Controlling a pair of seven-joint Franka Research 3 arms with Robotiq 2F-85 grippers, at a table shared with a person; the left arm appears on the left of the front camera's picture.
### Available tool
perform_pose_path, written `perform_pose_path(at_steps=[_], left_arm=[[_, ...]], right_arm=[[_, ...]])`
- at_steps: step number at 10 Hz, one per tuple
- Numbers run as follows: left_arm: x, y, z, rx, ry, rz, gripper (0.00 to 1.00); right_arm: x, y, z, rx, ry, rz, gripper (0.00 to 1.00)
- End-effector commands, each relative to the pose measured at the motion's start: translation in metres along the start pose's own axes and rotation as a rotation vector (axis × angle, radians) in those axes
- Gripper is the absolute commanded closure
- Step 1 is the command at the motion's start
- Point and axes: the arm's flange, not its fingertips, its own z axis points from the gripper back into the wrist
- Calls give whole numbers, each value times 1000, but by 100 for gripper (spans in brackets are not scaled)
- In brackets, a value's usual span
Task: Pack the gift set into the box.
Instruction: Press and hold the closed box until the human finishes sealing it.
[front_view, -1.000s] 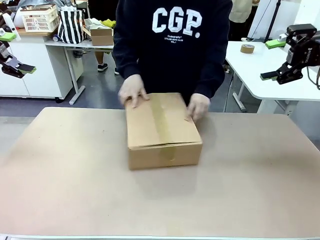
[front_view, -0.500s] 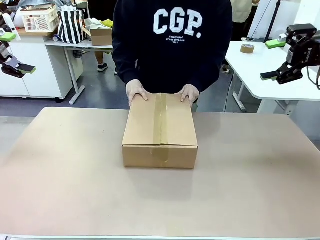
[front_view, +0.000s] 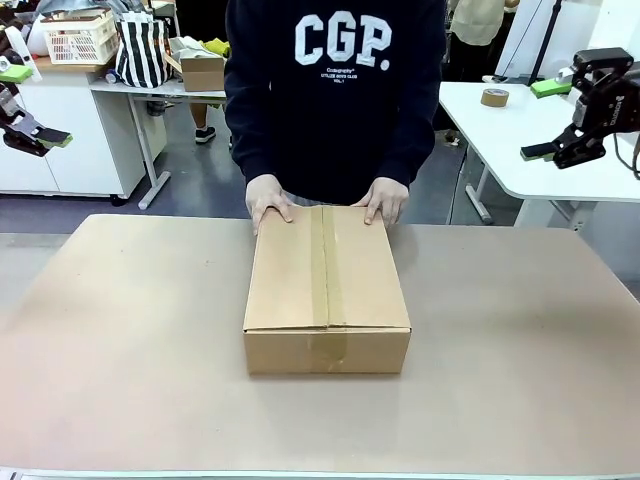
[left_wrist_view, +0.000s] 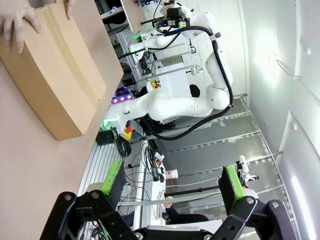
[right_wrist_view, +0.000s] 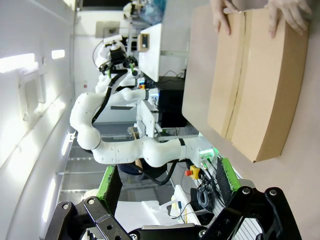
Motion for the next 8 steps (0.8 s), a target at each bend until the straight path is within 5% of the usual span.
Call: perform_pose_path(at_steps=[1, 8], left_arm=[[-4, -7, 7, -5, 2, -1, 0], [-4, -7, 7, -5, 2, -1, 0]], right_arm=[[1, 3, 1, 19, -2, 7, 0], [1, 3, 1, 19, -2, 7, 0]])
